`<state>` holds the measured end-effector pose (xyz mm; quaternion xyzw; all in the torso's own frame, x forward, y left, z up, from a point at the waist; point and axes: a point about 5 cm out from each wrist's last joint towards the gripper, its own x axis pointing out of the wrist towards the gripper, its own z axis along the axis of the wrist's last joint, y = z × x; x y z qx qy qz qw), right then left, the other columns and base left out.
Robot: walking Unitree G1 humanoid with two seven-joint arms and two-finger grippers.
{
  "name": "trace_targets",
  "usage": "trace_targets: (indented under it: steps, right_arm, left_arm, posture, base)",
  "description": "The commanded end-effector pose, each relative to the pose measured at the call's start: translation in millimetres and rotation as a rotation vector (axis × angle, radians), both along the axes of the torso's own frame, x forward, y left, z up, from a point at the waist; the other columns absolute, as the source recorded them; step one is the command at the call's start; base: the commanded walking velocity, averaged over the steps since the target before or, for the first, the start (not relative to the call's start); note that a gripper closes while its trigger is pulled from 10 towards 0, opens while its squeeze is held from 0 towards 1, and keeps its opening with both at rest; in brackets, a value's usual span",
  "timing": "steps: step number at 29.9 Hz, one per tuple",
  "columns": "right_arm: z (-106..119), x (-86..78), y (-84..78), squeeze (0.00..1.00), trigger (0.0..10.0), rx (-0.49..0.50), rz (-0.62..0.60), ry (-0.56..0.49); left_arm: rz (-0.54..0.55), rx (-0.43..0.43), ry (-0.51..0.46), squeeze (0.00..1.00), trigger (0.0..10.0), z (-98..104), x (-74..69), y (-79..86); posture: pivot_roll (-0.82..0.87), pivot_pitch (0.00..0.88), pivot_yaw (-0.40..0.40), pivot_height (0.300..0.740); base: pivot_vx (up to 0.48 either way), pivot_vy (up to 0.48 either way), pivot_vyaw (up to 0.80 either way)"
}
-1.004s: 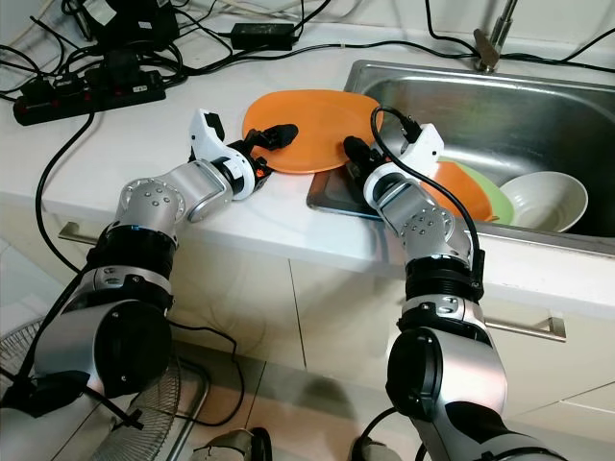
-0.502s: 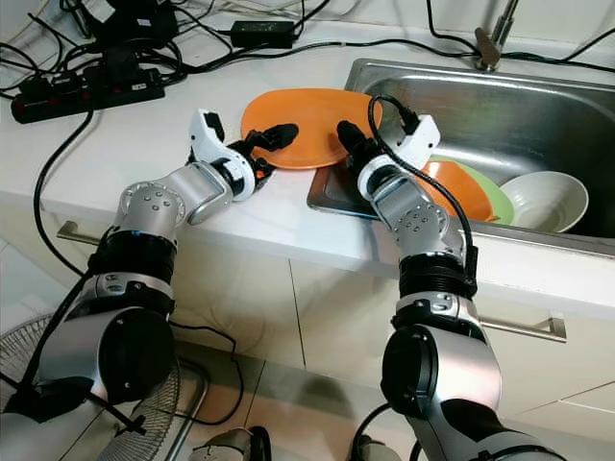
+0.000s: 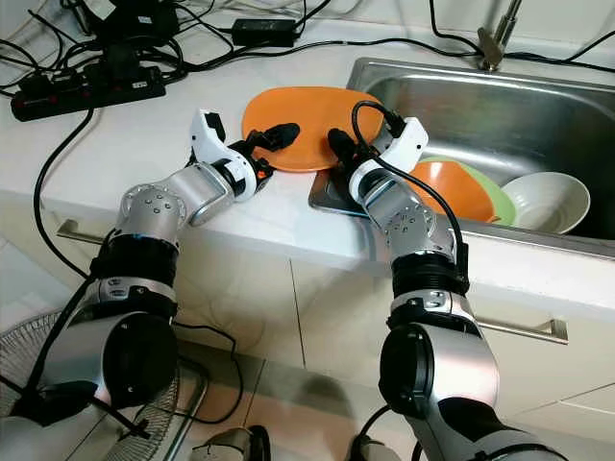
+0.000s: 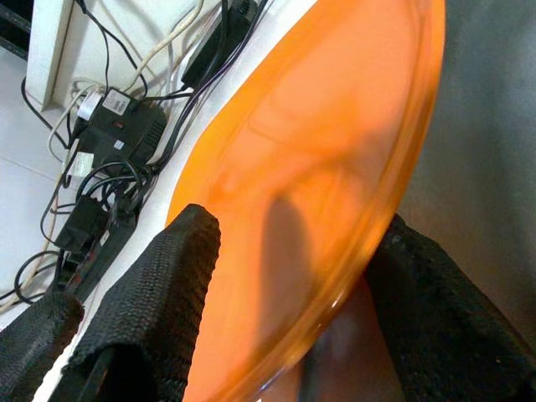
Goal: Kitchen organization
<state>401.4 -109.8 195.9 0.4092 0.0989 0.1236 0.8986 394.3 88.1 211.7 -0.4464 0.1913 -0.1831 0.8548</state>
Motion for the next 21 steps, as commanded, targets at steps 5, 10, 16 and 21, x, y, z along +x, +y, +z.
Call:
trace_targets:
  steps: [5,10,16,21]
  right_arm:
    - [7,2.1,3.7,0.0,0.0,-0.025,0.008,-0.035]
    - [9,3.1,1.4,0.0,0.0,-0.011,-0.009,-0.048]
    - [11,4.0,-2.1,0.0,0.0,0.008,-0.028,-0.056]
    - [17,5.0,-4.8,0.0,0.0,0.049,-0.046,-0.08]
  left_arm:
    - [-0.014,0.059,0.143,0.0,10.0,-34,-8.3,0.2]
    - [-0.012,0.058,0.143,0.0,10.0,-34,-8.4,-0.2]
    - [-0.009,0.058,0.14,0.0,10.0,-34,-8.6,0.1]
    - [-0.007,0.066,0.137,0.0,10.0,-35,-9.8,1.0]
  posture:
    - [0.15,0.119,0.02,0.74]
    - [0.14,0.117,0.021,0.74]
    - [0.15,0.117,0.019,0.74]
    - [0.14,0.116,0.02,0.74]
  base:
    - [0.0,0.0,0.0]
    - [0.0,0.0,0.0]
    - [0.0,0.0,0.0]
    - [0.0,0.0,0.0]
